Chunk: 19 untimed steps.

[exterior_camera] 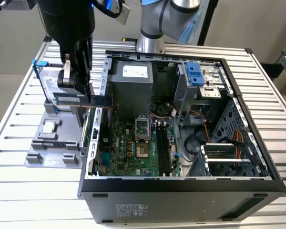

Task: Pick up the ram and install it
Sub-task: 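Pick up the ram and move it above insertion slot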

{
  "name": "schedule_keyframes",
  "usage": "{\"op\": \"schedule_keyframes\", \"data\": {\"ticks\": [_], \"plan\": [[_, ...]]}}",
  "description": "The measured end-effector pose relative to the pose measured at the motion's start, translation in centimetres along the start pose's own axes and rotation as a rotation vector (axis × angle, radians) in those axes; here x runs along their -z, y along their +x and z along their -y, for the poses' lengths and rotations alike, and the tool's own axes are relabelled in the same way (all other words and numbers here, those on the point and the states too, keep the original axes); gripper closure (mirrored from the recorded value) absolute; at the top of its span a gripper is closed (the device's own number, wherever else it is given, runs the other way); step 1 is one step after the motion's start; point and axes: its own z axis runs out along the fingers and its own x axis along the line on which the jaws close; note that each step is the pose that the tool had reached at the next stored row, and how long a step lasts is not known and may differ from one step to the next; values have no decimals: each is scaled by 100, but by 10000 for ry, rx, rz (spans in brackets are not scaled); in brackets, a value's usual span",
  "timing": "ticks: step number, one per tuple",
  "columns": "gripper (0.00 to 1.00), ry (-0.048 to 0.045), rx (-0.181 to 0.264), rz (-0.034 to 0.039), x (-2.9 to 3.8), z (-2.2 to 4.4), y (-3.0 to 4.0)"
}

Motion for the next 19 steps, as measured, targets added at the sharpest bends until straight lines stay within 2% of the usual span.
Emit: {"op": "schedule_keyframes", "data": {"ticks": [19], "plan": [[100,1,0,-4,1,94,-6]]}}
